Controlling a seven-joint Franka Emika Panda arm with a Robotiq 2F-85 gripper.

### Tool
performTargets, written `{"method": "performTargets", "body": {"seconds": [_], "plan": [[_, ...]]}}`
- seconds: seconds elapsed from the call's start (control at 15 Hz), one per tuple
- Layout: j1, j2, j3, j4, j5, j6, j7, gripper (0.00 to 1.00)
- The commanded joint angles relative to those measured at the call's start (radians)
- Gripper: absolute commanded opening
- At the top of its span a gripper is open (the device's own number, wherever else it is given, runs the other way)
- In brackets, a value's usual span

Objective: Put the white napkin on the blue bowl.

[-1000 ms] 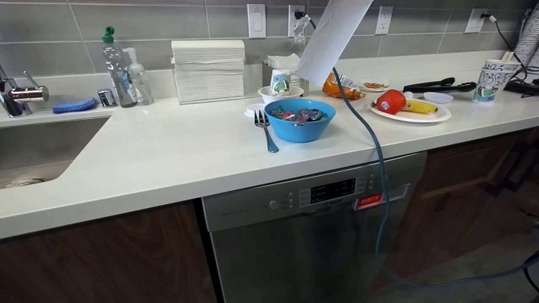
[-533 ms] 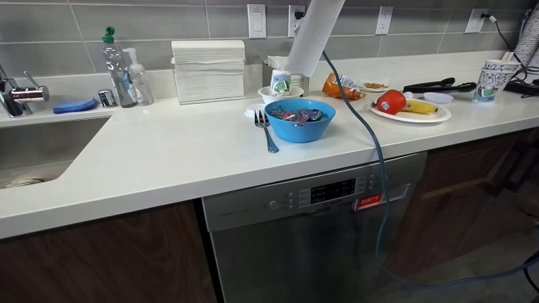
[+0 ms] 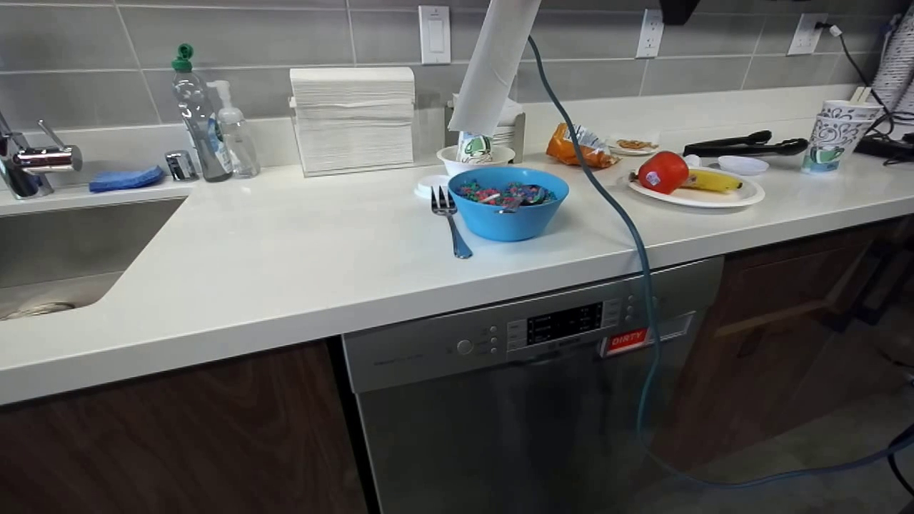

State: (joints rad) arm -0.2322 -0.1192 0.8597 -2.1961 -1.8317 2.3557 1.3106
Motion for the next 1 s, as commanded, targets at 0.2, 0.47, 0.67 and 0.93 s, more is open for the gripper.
{"method": "performTargets", "body": {"seconds": [0.2,0.47,0.67,0.93], "plan": [[0.308,0.326,-0.258,0.086,-0.135,-0.180,-0.028,0.01],[0.387,0.372,-0.374,0.123,-0.008,-0.073,-0.154,0.01],[0.415,0.354,-0.425,0.117,0.159,0.011,-0.318,0.01],[0.434,0.323,-0.456,0.091,0.425,0.089,-0.586,0.01]]}}
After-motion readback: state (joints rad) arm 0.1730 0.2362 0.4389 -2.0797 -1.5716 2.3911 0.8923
